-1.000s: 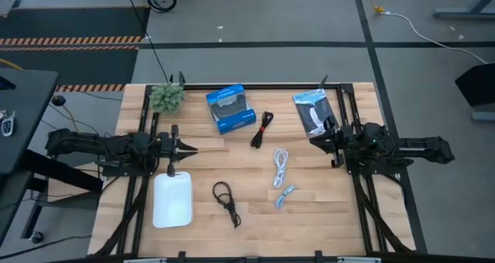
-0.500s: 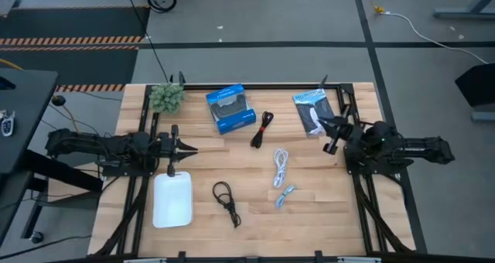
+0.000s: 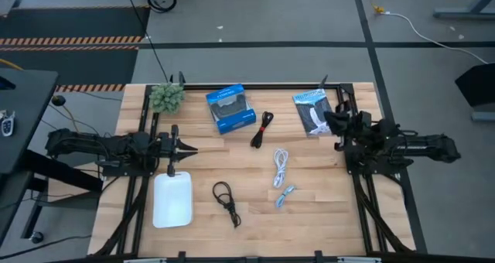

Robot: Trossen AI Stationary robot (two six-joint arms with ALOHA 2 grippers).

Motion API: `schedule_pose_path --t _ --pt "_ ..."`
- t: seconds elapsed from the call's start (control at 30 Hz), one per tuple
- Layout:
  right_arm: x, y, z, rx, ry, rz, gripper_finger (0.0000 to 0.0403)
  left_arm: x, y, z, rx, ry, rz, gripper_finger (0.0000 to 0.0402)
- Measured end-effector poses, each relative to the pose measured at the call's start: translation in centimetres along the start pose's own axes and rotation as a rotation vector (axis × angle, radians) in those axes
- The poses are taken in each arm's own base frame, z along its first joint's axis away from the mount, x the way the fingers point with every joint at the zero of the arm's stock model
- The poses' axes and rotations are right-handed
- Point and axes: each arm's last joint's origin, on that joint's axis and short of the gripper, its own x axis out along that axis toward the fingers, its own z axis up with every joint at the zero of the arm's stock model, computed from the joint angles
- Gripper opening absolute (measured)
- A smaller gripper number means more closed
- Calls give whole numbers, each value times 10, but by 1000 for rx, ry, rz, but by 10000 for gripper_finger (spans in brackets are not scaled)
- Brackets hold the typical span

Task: Pick and place USB-C Cables
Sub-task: Put the white charger cable into the white bin

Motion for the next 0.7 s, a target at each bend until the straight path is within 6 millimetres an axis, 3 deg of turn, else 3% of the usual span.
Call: schedule_pose_path --t 0.2,0.5,0.7 --pt "32 6 -9 -89 236 76 40 0 0 0 0 -1 0 53" --pt "61 12 -52 -73 620 120 42 0 0 0 0 -2 0 53" --pt "77 32 -72 -95 882 171 44 0 0 0 0 -3 0 53"
